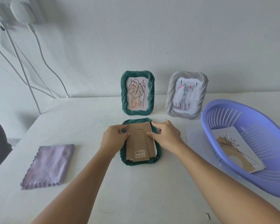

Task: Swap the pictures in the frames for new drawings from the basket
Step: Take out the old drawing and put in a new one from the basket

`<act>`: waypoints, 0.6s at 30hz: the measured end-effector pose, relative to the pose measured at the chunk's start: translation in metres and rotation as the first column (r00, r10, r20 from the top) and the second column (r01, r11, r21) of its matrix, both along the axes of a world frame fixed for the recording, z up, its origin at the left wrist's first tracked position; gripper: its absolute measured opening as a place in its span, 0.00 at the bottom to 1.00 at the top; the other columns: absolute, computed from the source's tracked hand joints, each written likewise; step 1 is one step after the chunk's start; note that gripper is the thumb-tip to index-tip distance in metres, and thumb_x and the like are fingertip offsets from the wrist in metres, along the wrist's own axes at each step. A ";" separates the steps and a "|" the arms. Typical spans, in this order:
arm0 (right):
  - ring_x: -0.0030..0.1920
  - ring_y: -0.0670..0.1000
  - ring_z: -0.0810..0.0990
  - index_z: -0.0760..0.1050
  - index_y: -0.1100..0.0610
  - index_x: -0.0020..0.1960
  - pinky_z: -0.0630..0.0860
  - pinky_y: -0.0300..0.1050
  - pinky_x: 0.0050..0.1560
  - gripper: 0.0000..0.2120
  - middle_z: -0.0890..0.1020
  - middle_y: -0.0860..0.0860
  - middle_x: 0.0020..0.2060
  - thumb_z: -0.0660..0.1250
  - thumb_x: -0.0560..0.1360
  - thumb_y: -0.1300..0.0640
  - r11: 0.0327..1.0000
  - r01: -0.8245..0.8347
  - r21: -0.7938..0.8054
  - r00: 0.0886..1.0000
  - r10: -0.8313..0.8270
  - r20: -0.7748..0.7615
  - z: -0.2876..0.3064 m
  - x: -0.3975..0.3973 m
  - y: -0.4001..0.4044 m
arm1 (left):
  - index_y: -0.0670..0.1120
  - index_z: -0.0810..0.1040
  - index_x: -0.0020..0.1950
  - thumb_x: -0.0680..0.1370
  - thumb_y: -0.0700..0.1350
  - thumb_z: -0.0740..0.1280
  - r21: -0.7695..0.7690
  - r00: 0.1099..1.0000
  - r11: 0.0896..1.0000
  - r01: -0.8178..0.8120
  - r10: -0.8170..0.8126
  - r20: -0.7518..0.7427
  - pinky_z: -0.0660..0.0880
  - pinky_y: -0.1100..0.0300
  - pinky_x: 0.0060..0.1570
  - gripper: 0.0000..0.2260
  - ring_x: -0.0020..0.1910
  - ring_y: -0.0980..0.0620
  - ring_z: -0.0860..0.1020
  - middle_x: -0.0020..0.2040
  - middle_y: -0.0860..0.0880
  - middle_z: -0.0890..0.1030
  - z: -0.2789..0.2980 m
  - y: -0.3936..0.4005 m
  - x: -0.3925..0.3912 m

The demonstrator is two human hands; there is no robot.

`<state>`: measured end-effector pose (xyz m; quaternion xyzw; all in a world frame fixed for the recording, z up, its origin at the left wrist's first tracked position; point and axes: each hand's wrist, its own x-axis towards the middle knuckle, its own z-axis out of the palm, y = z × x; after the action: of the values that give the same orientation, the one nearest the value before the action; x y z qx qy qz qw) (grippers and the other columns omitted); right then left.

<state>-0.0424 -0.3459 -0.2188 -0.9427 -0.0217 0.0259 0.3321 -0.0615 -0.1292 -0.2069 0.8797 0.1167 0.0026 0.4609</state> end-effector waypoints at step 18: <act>0.63 0.52 0.75 0.69 0.32 0.71 0.62 0.52 0.71 0.21 0.72 0.49 0.56 0.64 0.78 0.37 0.997 -0.043 -0.071 0.998 0.040 -0.046 0.004 -0.002 0.000 | 0.50 0.83 0.64 0.78 0.46 0.73 -0.002 1.000 1.000 0.011 -0.011 -0.015 0.67 0.64 0.30 0.14 0.32 0.55 0.72 0.33 0.53 0.76 0.000 0.003 -0.001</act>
<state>-0.0448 -0.3455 -0.2151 -0.9526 -0.0328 0.0543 0.2976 -0.0621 -0.1261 -0.2065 0.8799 0.1151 -0.0066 0.4609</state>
